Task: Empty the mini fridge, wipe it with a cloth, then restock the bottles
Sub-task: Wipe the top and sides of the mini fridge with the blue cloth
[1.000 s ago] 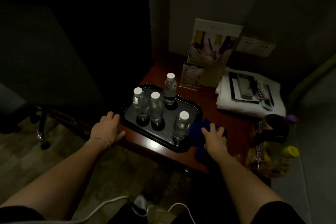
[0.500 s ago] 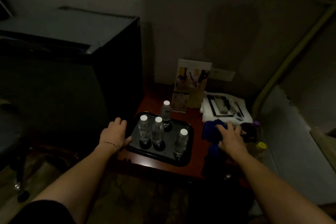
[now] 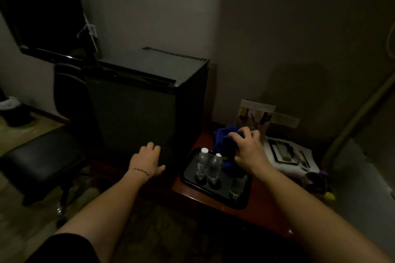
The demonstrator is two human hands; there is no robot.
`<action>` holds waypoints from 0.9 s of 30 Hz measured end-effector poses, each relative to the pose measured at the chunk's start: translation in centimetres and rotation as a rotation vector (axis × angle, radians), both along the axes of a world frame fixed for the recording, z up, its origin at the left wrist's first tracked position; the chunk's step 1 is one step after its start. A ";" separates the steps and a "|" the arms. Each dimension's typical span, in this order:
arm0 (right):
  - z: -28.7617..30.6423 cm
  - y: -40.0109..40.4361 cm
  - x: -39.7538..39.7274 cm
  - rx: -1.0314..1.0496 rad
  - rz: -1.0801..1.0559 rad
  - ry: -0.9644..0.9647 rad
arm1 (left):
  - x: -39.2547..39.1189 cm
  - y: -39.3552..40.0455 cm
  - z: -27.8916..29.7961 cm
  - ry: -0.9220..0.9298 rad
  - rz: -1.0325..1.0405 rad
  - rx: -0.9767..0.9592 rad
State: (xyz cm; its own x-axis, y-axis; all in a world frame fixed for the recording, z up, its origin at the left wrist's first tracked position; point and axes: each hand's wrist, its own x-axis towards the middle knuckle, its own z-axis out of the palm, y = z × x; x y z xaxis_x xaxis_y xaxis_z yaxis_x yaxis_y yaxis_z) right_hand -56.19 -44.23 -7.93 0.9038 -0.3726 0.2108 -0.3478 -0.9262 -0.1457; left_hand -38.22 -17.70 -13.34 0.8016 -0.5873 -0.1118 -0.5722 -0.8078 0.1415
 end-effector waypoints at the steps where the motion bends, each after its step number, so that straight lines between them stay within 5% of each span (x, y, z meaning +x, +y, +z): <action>1: 0.3 1.3 0.8 0.001 0.042 -0.014 | 0.2 0.8 0.3 -0.005 0.011 -0.001; 12: 7.0 12.2 15.1 -0.120 0.234 -0.151 | 11.0 7.7 3.1 -0.101 0.152 -0.046; 27: 13.4 19.2 34.5 -0.250 0.119 -0.211 | 31.9 11.6 9.4 -0.343 0.030 -0.269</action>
